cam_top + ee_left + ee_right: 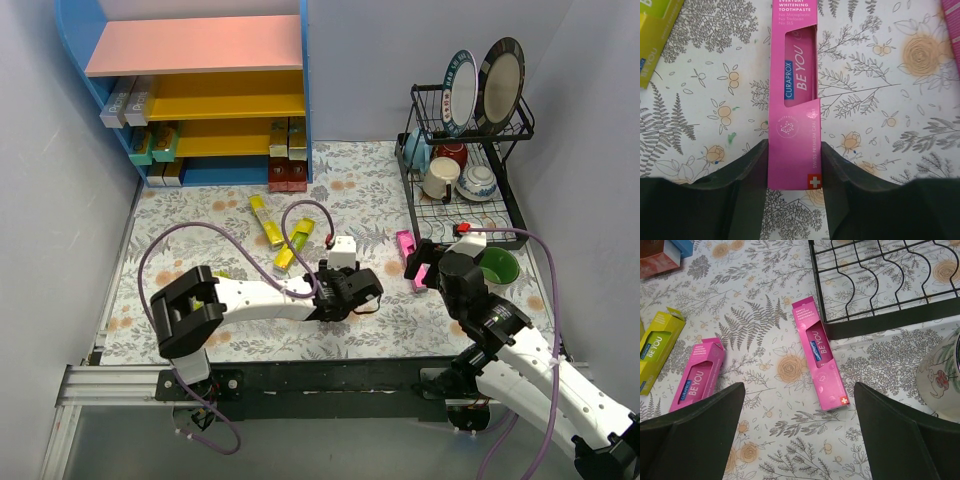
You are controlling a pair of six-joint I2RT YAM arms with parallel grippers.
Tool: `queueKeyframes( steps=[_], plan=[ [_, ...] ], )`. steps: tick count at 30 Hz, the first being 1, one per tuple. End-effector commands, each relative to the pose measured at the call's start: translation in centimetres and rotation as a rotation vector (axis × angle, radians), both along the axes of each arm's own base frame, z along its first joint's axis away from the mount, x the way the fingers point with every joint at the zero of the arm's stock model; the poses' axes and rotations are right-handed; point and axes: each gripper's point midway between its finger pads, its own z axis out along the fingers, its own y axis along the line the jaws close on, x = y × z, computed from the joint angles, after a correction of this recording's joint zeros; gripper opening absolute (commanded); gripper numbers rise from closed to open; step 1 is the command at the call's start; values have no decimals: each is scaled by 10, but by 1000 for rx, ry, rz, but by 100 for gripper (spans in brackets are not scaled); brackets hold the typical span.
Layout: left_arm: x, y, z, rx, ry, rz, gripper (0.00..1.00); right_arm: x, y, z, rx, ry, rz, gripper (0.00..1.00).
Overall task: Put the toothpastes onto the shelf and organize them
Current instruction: Pick up the toothpaste from the center of the board.
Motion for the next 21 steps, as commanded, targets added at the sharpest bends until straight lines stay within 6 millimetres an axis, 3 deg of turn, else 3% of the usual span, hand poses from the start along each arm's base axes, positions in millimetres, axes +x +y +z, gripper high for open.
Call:
queueKeyframes(
  steps=[1,5,7,16,21],
  plan=[
    [4,3,53,-59,-62,-33,38,7,-1,10,-6,-44,-15,99],
    [7,9,64,-50,-61,-45,35,8,2,10,-2,-42,-3,98],
    [14,13,83,-36,-92,-40,35,8,3,12,-6,-45,4,98],
    [69,60,221,-154,-280,-37,36,8,3,14,-21,-50,22,98],
    [121,105,262,-129,-327,-25,36,8,2,21,-27,-65,27,98]
  ],
)
